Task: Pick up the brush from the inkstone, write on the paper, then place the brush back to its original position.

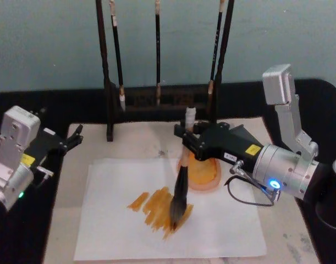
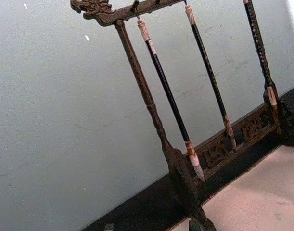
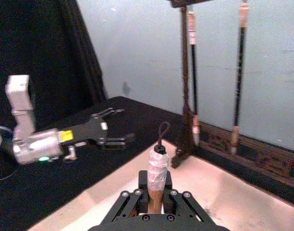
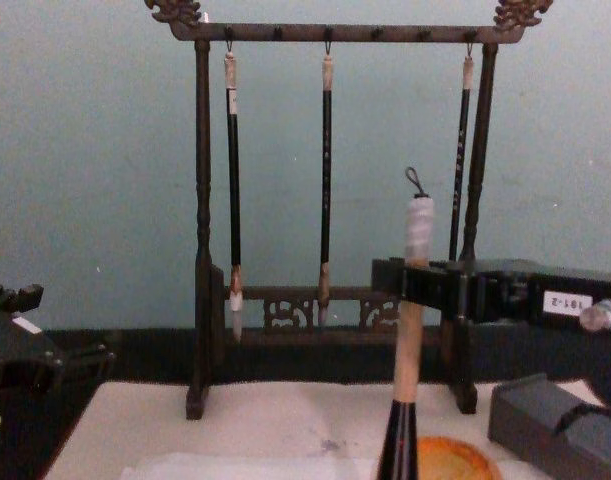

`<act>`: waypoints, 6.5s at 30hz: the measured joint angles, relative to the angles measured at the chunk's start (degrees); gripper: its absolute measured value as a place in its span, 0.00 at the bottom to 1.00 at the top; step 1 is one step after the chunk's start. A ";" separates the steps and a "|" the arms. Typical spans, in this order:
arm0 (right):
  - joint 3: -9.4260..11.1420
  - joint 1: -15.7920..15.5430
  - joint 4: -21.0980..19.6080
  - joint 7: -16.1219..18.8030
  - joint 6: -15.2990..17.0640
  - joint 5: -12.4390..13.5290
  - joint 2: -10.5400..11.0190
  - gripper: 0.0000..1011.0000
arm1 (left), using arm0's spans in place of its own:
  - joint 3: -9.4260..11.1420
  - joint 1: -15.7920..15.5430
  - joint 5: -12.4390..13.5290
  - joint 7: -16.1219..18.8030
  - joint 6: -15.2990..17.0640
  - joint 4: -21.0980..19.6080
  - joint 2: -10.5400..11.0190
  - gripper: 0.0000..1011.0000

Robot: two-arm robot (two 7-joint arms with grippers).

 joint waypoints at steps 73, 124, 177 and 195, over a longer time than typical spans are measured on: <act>4.23 2.80 -1.26 -0.71 -1.48 1.94 -0.64 0.16 | 0.00 0.00 0.00 0.00 0.00 0.00 0.00 1.00; 16.38 -0.80 16.96 -17.45 6.90 39.37 -8.76 0.16 | 0.00 0.00 0.00 0.00 0.00 0.00 0.00 1.00; 9.65 6.90 28.27 -17.85 2.09 44.70 -7.23 0.16 | 0.00 0.00 0.00 0.00 0.00 0.00 0.00 1.00; 7.94 6.90 28.02 -18.40 0.90 46.91 -5.60 0.16 | 0.00 0.00 0.00 0.00 0.00 0.00 0.00 1.00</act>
